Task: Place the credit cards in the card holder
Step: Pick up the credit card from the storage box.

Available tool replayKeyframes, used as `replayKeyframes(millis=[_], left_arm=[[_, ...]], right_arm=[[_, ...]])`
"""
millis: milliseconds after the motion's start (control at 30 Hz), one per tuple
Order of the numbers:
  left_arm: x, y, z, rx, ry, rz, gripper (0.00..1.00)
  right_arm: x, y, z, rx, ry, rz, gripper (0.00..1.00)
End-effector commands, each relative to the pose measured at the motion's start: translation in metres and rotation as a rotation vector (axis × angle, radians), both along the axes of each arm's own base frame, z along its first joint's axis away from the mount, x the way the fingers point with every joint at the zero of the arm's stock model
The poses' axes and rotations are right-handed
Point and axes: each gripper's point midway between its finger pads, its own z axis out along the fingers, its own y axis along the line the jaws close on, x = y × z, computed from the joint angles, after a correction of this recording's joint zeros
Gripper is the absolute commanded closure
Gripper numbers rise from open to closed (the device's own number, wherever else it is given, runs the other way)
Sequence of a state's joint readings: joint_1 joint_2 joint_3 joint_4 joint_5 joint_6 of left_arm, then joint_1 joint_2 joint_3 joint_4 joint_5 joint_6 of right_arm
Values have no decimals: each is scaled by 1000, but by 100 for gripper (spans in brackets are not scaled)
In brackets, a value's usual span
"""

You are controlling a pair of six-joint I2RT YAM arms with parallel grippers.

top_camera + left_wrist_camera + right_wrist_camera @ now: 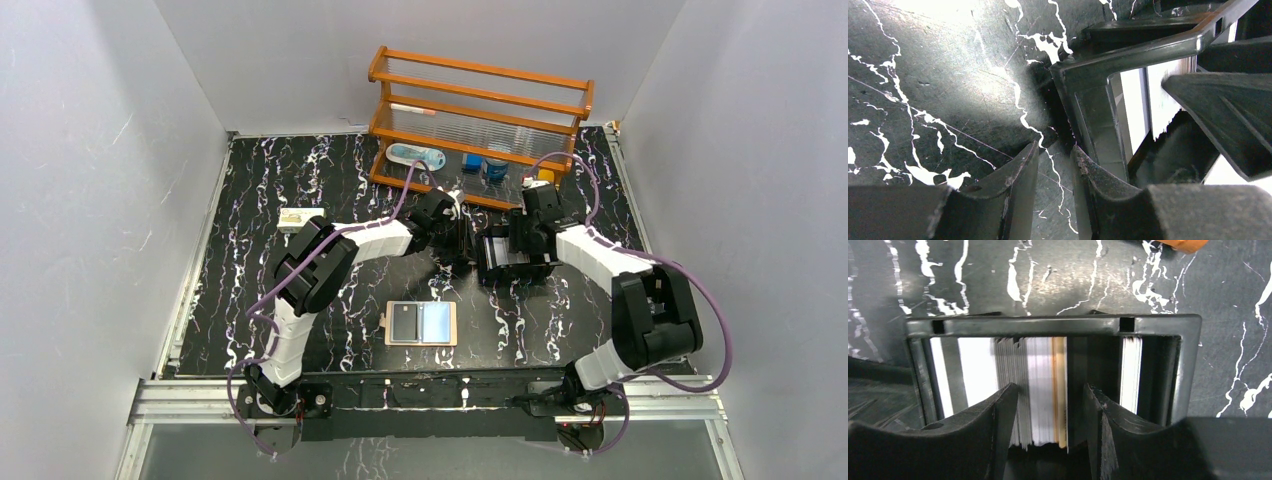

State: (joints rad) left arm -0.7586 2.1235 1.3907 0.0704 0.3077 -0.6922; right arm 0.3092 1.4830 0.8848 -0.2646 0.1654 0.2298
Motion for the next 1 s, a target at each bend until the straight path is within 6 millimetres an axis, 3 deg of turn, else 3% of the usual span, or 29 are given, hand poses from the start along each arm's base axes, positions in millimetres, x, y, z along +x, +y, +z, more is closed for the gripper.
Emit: replayKeyframes(millis=[0,133,233,467,767,967], left_arm=[[1,-15,16,-39,-30,-29,71],[0,-15,14,-36,-27,-29,71],[0,-16,12,-34,-26,-33,71],[-1,-17,10,-31,-25,-39,71],[-2,-19,10,-29,-28,-42,71],[-2,-19,10,-25,-28,-45,71]], right_arm=[[18,-7,1,-78,-34,-27,40],[18,-7,-11,-86,-16,-24,38],[16,-1,-13,-57,-7,-8,43],[13,16,8,52,-52,27,64],[12,18,22,63,-67,36,74],[13,11,27,27,-73,25,93]])
